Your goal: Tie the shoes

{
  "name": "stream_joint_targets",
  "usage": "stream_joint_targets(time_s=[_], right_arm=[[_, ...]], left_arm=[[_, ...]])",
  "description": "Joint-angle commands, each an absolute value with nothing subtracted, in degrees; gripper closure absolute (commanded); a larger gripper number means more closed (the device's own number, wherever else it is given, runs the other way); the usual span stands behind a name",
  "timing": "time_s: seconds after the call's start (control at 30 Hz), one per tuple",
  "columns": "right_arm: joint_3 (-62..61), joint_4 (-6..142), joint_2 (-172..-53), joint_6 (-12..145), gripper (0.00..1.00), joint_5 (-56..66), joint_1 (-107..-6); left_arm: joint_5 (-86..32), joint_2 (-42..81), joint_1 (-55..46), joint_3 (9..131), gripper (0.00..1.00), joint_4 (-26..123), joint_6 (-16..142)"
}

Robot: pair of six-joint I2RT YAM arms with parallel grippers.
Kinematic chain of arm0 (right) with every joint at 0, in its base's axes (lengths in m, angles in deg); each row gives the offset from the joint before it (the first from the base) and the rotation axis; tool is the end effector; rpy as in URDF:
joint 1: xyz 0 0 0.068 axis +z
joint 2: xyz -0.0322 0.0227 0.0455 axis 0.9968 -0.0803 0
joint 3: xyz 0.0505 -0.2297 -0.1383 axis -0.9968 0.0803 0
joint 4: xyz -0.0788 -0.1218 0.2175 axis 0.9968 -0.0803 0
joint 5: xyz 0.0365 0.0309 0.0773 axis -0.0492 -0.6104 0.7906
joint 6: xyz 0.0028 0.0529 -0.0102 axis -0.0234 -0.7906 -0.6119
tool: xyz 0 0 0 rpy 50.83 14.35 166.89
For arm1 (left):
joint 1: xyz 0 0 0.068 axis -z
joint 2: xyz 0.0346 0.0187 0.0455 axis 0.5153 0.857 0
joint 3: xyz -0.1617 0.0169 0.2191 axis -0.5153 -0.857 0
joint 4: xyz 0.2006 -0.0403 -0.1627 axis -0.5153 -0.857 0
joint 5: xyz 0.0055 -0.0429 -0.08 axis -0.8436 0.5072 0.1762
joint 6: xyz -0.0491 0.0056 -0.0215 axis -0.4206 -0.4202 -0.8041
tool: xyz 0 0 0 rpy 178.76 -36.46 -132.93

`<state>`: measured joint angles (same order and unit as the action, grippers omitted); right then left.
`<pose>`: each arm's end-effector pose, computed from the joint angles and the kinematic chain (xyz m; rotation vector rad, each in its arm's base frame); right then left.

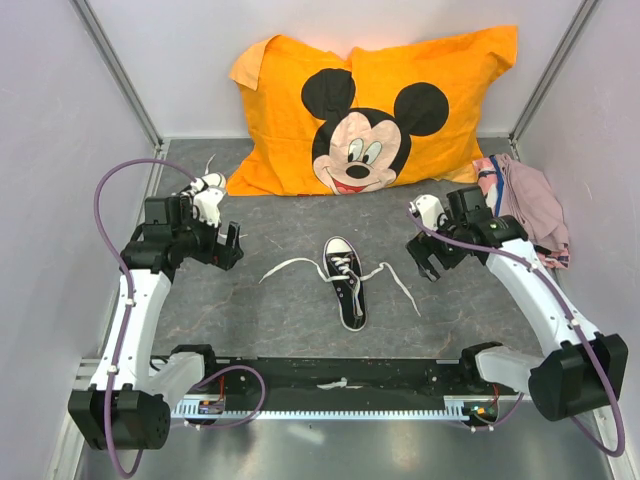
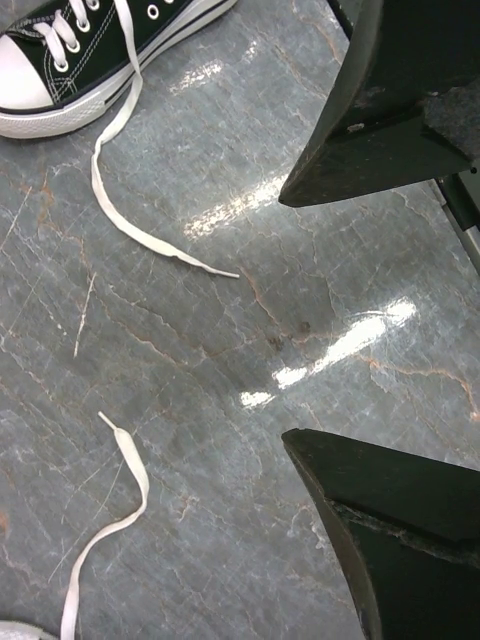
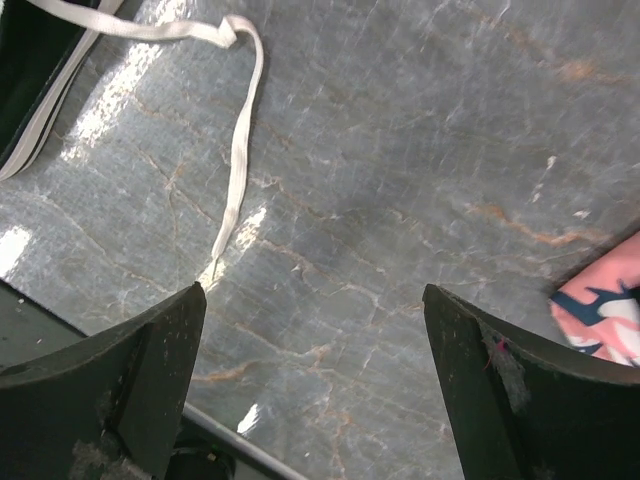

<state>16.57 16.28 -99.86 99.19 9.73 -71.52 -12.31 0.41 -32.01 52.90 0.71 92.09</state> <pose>0.2160 0.0610 0.2799 -0.9553 2.4558 0.2097 0.1938 -0.0106 0.3094 0.5202 2.2715 -0.3165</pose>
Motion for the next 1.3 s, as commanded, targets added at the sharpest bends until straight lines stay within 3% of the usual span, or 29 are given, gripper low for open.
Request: stream_joint_targets(time_s=[0.0,0.27,0.6,0.77,0.97,1.27], right_arm=[[17.6,19.5,-95.2,102.3,0.02,9.9,-71.5],[15.1,16.1,-100.7,109.8,0.02,6.9,-70.4],[20.6,20.2,-106.9,111.7,0.02,3.3,-64.8],[23.9,25.8,-111.5,109.4,0.02,2.5,-60.7],[26.6,29.4,-115.9,109.7,0.02,1.5,-59.2],[28.0,32.7,-119.1,109.2,0.16,1.1,-59.1]], left_arm=[[-13.1,-1.2,-32.0,52.6,0.01,4.0,96.1],[-6.5,4.6,-31.7,54.1,0.01,3.5,107.1],[-10.6,11.9,-20.5,48.4,0.01,10.6,110.3],[-13.4,17.0,-15.9,46.2,0.17,15.2,111.3],[-16.3,21.7,-11.4,43.1,0.26,21.2,112.5],[-21.0,27.0,-8.3,41.6,0.35,26.7,112.9]])
